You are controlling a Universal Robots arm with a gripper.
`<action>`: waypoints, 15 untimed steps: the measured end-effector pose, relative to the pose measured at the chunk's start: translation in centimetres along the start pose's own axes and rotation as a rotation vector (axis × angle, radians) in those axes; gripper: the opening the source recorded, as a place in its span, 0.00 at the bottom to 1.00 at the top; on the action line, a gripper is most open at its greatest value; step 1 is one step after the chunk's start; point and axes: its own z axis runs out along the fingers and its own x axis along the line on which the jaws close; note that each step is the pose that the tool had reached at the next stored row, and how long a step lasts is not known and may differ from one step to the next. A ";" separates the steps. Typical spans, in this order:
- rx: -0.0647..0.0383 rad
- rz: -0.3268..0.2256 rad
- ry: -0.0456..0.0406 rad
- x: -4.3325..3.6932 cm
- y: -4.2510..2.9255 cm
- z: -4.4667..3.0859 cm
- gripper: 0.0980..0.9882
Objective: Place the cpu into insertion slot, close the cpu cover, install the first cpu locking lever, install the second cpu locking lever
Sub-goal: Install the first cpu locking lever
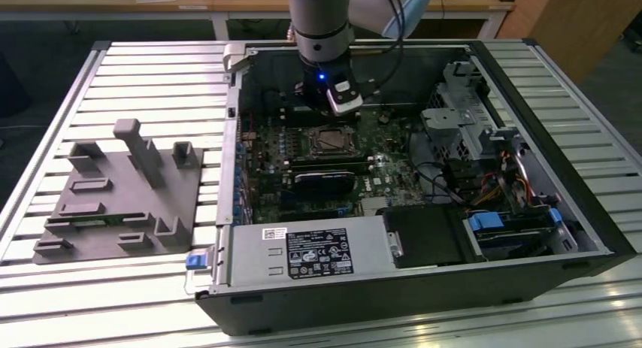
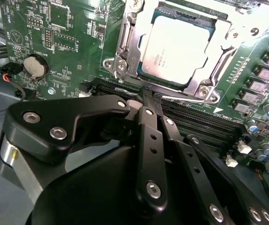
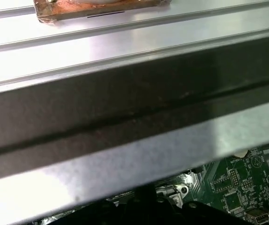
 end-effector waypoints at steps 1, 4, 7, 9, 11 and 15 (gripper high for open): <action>0.000 0.000 -0.0011 0.02 0.04 0.03 0.01; -0.001 0.000 -0.0035 0.10 0.18 0.09 0.01; -0.002 -0.001 -0.0052 0.16 0.28 0.12 0.01; -0.003 -0.001 -0.0086 0.18 0.27 0.16 0.01; -0.005 -0.002 -0.0147 0.20 0.25 0.27 0.01; -0.007 -0.003 -0.0222 0.22 0.14 0.50 0.01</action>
